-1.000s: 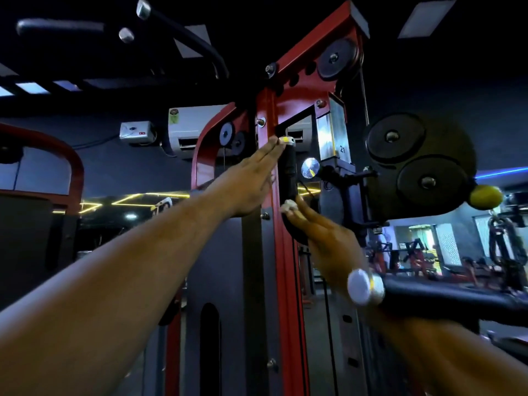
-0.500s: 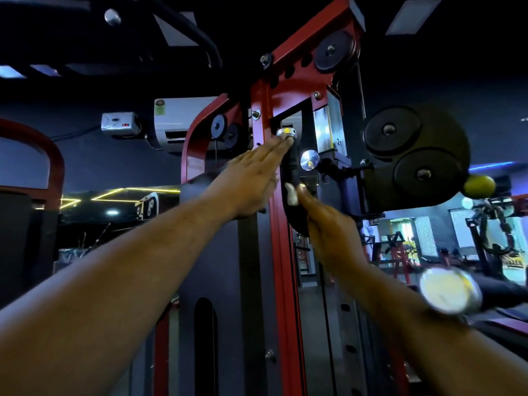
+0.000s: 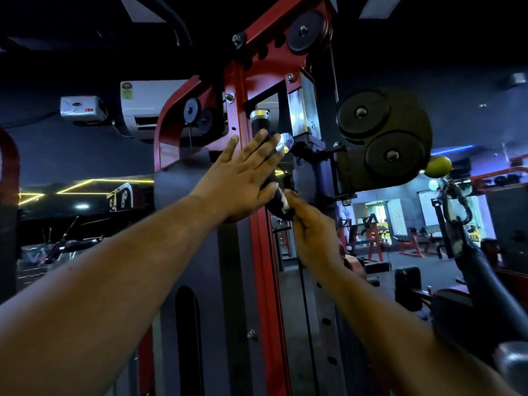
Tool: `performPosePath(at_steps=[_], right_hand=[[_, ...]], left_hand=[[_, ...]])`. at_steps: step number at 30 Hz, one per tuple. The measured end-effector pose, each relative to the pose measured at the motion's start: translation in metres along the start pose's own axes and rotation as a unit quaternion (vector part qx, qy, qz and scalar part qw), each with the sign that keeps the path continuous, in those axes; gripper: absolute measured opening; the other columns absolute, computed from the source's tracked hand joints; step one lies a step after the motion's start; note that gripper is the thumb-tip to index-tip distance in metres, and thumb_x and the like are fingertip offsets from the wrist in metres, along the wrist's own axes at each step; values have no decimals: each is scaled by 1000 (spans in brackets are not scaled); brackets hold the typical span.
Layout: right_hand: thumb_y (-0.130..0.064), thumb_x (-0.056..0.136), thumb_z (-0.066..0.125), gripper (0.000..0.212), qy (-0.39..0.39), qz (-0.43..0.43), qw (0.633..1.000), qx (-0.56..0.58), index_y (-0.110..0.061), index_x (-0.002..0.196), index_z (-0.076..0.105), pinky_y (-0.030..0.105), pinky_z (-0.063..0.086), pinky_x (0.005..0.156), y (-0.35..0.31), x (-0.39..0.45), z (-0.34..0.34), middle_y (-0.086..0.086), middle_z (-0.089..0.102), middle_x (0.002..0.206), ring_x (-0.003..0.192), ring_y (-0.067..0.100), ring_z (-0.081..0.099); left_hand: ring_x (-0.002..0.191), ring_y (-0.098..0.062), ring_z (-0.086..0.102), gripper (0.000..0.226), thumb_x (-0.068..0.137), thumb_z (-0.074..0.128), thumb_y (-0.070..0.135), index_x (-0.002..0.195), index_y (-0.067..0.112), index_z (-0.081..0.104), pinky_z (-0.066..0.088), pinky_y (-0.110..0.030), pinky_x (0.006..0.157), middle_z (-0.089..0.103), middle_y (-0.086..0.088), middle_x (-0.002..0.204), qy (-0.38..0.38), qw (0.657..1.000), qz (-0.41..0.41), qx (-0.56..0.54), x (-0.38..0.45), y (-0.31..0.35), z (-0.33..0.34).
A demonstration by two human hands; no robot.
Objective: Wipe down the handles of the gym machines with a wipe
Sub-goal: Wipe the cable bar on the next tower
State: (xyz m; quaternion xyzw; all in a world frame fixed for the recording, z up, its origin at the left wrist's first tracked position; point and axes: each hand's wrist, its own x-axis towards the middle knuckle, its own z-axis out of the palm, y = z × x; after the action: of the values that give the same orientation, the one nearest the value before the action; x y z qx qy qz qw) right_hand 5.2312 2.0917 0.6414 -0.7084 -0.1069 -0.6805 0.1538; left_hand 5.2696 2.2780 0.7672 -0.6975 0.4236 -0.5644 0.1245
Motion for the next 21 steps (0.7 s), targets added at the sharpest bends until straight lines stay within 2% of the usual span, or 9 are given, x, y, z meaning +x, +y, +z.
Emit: performPosePath(at_steps=[2,4,8,11,13,15,17,19,21], right_hand=[[-3,99,54,48,3,10,1000,-27,-21,143,54,31,43,111,7,-3,5,4,63,137,125,16,58],[-4,97,59,48,18,28,995,-91,-22,141,56,43,49,107,20,-3,-4,5,66,131,119,21,62],[-9,103,49,38,7,86,996,-20,-24,136,60,30,51,99,-5,8,-5,2,67,121,110,7,59],[-12,106,46,37,23,13,998,61,-21,142,54,18,51,97,-34,9,1,-2,66,128,115,2,62],[-12,104,46,43,9,6,1000,8,-25,146,50,19,51,96,-21,3,-5,1,64,133,116,8,62],[-11,102,47,48,-13,27,999,-36,-28,148,45,30,51,103,-8,-2,-7,4,61,138,120,16,62],[-11,103,48,45,0,35,999,-1,-25,146,49,41,52,104,-16,4,-6,5,65,133,117,18,64],[-12,105,49,40,31,-6,998,48,-17,145,52,38,55,98,-38,26,-3,6,66,129,115,15,65],[-8,103,50,40,105,-27,992,63,-10,143,53,28,56,95,-56,60,-4,7,67,127,112,11,65]], left_hand=[[153,-14,-29,76,97,-3,61,164,26,-11,-13,-52,126,-28,3,167,0,1000,-3,-4,-2,0,0],[153,-13,-29,76,97,-3,62,163,27,-12,-14,-52,126,-28,4,167,0,1000,-1,-6,-4,-2,0],[153,-12,-30,74,97,-3,63,162,29,-15,-13,-53,126,-30,6,166,5,1000,5,-13,-4,-5,3],[152,-11,-31,74,98,-3,63,161,29,-20,-13,-53,126,-31,7,166,9,1000,12,-13,-4,-8,4],[151,-9,-32,74,99,-3,64,159,28,-24,-14,-51,126,-34,8,164,4,1000,16,-14,-7,-13,0],[150,-8,-33,74,99,-1,65,158,28,-26,-14,-50,126,-37,8,162,-7,1000,13,-15,-11,-21,-5],[149,-9,-31,74,100,4,65,158,30,-27,-14,-51,126,-37,9,162,-26,1000,16,1,-13,-27,-10],[150,-10,-29,73,101,6,63,157,30,-27,-14,-52,126,-36,8,162,-24,999,13,19,-12,-34,-12],[150,-8,-25,72,104,11,61,159,29,-22,-8,-53,127,-31,9,161,-5,1000,-21,-13,-8,-41,-19]])
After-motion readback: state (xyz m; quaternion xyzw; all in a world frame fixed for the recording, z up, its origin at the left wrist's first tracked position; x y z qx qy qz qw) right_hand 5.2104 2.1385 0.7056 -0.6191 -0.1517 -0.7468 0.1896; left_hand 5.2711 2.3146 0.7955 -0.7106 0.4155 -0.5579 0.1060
